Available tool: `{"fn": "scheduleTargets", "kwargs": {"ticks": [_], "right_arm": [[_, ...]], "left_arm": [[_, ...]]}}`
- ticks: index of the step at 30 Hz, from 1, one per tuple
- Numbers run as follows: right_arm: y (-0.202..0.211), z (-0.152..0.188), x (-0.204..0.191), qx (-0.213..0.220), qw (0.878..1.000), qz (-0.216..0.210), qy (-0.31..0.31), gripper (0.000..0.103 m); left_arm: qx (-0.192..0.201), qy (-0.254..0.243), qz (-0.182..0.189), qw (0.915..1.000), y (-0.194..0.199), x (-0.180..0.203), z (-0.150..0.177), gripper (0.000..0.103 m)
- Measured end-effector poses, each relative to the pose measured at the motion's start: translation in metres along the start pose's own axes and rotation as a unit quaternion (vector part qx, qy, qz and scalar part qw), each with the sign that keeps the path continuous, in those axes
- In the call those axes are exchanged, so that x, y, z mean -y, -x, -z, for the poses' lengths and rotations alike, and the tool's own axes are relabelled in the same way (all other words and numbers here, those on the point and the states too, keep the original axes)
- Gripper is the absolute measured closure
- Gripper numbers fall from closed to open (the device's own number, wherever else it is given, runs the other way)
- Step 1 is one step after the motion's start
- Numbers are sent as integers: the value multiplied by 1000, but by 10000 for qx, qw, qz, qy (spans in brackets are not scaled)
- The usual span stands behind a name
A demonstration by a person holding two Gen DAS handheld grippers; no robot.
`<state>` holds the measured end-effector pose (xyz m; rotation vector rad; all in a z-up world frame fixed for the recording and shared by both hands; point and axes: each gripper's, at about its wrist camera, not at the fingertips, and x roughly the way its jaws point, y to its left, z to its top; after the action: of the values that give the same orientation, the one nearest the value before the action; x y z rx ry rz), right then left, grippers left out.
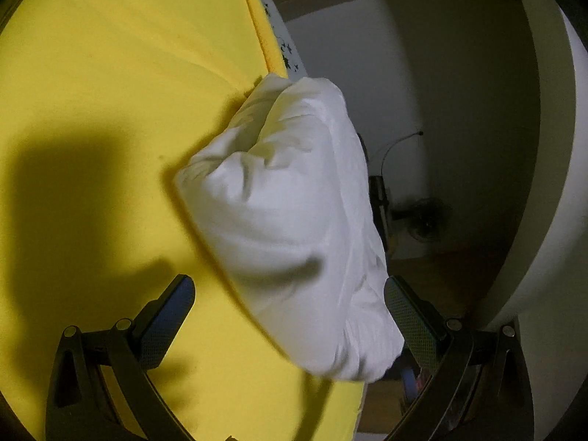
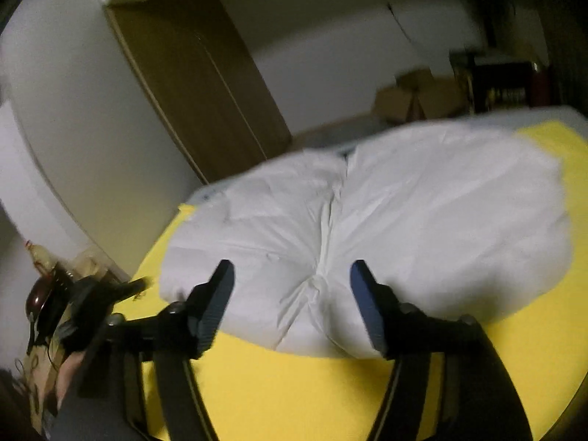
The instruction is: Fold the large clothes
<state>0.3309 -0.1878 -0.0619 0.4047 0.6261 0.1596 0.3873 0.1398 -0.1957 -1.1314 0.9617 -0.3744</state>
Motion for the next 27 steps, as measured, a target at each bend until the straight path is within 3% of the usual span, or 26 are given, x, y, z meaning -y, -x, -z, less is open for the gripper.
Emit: {"fn": "scheduleTargets", "kwargs": {"ticks": [5,7,11,18,22,24,26,27], "right_arm": [[49,25,7,283,9992,86,263,27],[54,29,12,345,9986,176,373,26],[62,36,20,266,9990,157,325,26],[72,48,23,93,9993,109,359,26],[68,52,21,1,9986,164,505,26],[67,54,22,-22,9984,186,527,26],[65,55,25,-44,9984,211,517,26],[64,56,27,-52,9984,242,505,26]], "left_arm": [[264,320,-130,9991,-18,-15,-15,0],[441,329,2,9985,-17,-13,-22,0],[435,593,184,9971,-25,-14,-35,0],[184,532,-262,9981,-48,-2,-48,0],[230,552,-404,9974,-50,-2,-46,2],[285,466,-461,9974,-52,0,-45,10],[346,324,-490,9977,-46,2,-40,34],[355,213,-501,9979,-43,5,-37,40]]}}
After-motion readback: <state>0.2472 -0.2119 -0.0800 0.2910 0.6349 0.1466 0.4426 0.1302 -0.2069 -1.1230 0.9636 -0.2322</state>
